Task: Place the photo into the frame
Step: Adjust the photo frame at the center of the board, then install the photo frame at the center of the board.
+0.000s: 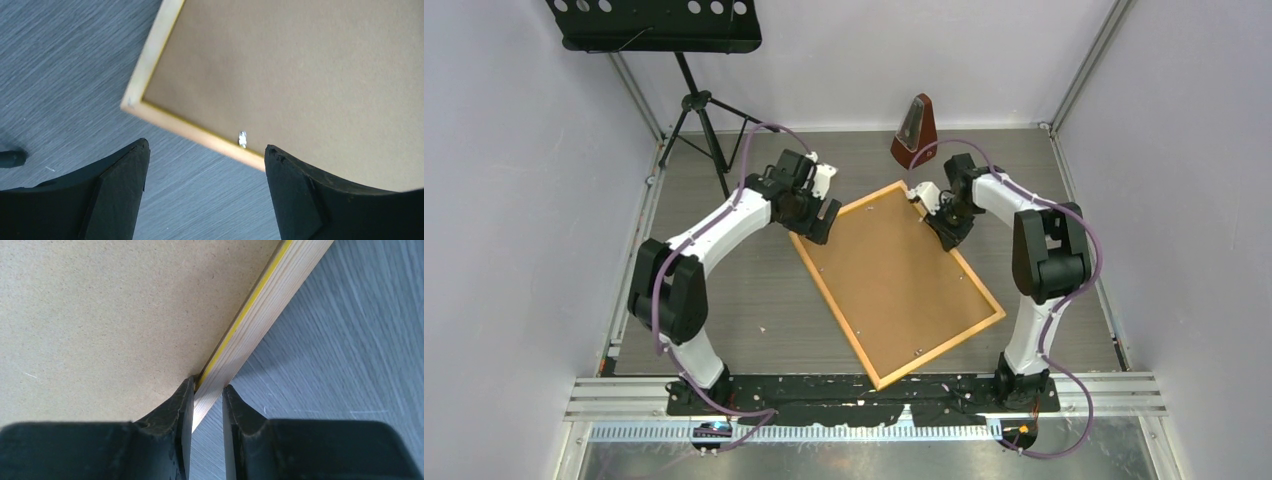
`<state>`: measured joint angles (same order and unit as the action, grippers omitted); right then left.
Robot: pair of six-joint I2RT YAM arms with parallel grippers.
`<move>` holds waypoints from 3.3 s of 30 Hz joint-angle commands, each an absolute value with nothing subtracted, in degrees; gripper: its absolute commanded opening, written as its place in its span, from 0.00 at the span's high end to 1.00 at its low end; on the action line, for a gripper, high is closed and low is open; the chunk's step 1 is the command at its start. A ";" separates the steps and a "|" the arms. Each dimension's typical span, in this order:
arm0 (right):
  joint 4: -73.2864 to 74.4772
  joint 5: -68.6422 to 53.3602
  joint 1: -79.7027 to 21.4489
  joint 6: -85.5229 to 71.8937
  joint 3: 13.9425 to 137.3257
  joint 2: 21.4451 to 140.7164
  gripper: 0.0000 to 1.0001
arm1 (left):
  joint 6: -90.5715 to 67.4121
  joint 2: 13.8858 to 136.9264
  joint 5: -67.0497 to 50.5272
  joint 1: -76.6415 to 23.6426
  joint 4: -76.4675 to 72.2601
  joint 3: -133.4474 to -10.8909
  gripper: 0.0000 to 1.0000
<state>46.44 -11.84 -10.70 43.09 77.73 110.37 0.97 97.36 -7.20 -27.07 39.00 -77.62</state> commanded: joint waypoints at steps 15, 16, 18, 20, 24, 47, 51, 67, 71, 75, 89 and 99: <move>47.19 -12.46 -21.32 62.08 97.00 121.77 0.94 | 0.83 114.87 -4.06 -23.31 49.24 -96.58 0.13; 47.24 -13.35 -21.48 62.60 97.37 121.93 0.94 | 0.69 115.12 -4.66 -22.95 49.29 -96.27 0.13; 47.20 -14.83 -21.71 64.40 97.90 122.30 0.94 | 0.83 115.73 -5.26 -22.53 49.56 -96.17 0.13; 47.06 -15.53 -22.12 65.64 97.99 122.50 0.94 | 1.04 116.54 -5.32 -22.50 49.83 -96.39 0.13; 45.36 -16.84 -23.15 65.48 96.68 122.35 0.94 | 1.27 119.16 -5.46 -22.49 50.65 -98.14 0.11; 38.91 -19.42 -24.72 62.16 86.46 115.71 0.94 | 0.61 126.34 -7.07 -21.45 54.07 -105.42 0.32; 38.86 -19.22 -24.80 61.93 86.51 115.72 0.94 | 0.61 126.39 -6.91 -21.28 53.63 -104.73 0.35; 38.86 -18.37 -24.78 60.83 86.62 115.76 0.94 | 0.35 126.56 -5.85 -21.27 52.81 -103.55 0.39; 38.86 -18.40 -24.82 60.71 86.30 115.50 0.94 | 0.35 126.76 -5.45 -21.27 52.31 -103.62 0.41; 38.88 -18.82 -24.78 60.62 85.79 115.07 0.94 | -1.71 126.83 -4.49 -21.27 51.50 -103.87 0.46; 38.28 -19.86 -24.79 59.80 84.59 113.51 0.94 | -3.95 125.45 -1.18 -21.70 47.41 -101.30 0.51; 38.41 -18.35 -24.76 58.88 85.59 114.54 0.94 | -4.86 122.70 -3.70 -21.71 46.33 -97.05 0.37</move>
<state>36.32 -17.06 -23.68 58.78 85.49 116.49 -4.19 125.03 -3.14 -21.71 47.48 -99.55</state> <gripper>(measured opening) 0.273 0.599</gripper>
